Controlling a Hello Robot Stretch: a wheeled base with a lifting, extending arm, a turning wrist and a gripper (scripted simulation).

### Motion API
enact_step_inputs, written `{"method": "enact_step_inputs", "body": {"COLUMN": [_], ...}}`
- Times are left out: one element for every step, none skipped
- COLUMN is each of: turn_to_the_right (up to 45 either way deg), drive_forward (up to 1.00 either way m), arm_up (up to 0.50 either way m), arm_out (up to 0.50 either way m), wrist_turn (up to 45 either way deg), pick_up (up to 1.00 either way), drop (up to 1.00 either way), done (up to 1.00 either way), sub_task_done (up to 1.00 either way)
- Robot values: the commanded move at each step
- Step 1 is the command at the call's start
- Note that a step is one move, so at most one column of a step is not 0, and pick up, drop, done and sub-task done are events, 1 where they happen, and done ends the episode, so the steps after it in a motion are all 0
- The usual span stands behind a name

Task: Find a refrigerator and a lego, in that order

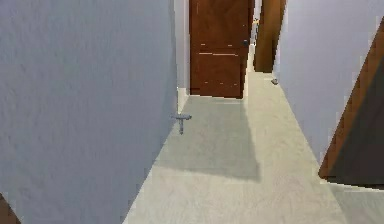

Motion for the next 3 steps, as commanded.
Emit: {"method": "enact_step_inputs", "body": {"turn_to_the_right": [6.0, 0.0, 18.0], "drive_forward": [0.00, 0.55, 0.00], "arm_up": [0.00, 0.00, 0.00], "arm_out": [0.00, 0.00, 0.00], "wrist_turn": [0.0, 0.0, 0.0], "pick_up": [0.00, 0.00, 0.00], "drop": [0.00, 0.00, 0.00], "done": [0.00, 0.00, 0.00], "sub_task_done": [0.00, 0.00, 0.00]}}
